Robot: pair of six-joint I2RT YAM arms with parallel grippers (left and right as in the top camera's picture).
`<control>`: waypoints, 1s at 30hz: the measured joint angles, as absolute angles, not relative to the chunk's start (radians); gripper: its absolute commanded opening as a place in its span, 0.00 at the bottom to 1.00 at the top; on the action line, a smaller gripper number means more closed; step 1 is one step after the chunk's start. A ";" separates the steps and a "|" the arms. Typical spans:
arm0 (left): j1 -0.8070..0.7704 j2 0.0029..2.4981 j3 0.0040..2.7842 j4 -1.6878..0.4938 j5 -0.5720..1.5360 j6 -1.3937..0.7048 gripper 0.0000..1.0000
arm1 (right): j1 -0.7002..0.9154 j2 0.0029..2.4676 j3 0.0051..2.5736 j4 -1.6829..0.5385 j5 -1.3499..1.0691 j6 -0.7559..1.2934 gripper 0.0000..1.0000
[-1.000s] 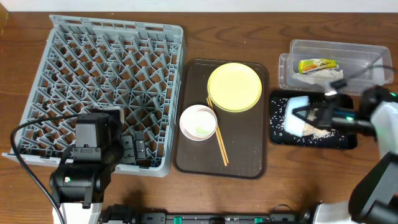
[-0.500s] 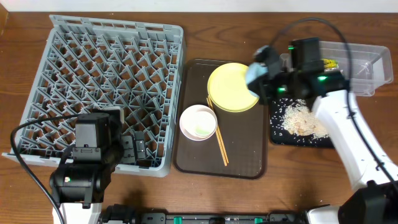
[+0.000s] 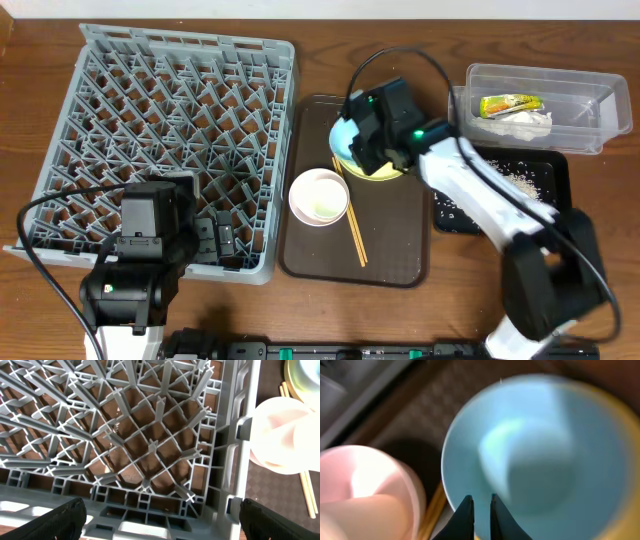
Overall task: Sort waste into correct bins and load items into the dishwasher
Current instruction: 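Return the emptied blue bowl onto the yellow plate, then grasp the pink cup with the right gripper and lift it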
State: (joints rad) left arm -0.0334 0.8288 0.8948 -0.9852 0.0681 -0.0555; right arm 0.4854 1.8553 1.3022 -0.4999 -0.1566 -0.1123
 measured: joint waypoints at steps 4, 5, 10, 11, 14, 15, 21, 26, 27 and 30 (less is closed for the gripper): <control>-0.033 0.829 0.895 -0.985 0.068 -0.056 0.98 | 0.485 1.925 1.302 -0.483 -0.144 -0.105 0.08; -0.033 0.829 0.895 -0.985 0.068 -0.056 0.98 | 0.485 1.932 1.302 -0.484 -0.144 -0.103 0.09; -0.033 0.829 0.895 -0.985 0.068 -0.056 0.98 | 0.485 1.932 1.303 -0.485 -0.141 -0.098 0.10; -0.033 0.829 0.895 -0.985 0.068 -0.056 0.98 | 0.485 1.930 1.303 -0.489 -0.140 -0.097 0.11; -0.033 0.829 0.894 -0.985 0.068 -0.056 0.98 | 0.485 1.903 1.302 -0.503 -0.139 -0.093 0.17; -0.033 0.829 0.895 -0.985 0.068 -0.056 0.98 | 0.485 1.882 1.302 -0.508 -0.139 -0.090 0.19; -0.033 0.829 0.895 -0.985 0.068 -0.056 0.98 | 0.485 1.672 1.303 -0.597 -0.178 -0.057 0.46; -0.033 0.829 0.895 -0.985 0.068 -0.056 0.98 | 0.485 1.605 1.314 -0.738 -0.292 0.019 0.45; -0.033 0.829 0.895 -0.985 0.068 -0.056 0.98 | 0.485 1.610 1.314 -0.754 -0.301 0.033 0.46; -0.033 0.829 0.895 -0.985 0.068 -0.056 0.98 | 0.492 1.634 1.312 -0.800 -0.324 0.072 0.46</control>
State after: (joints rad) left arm -0.0334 0.8288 0.8948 -0.9848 0.0677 -0.0555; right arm 0.4915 1.6341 1.3125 -0.7998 -0.3237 0.0719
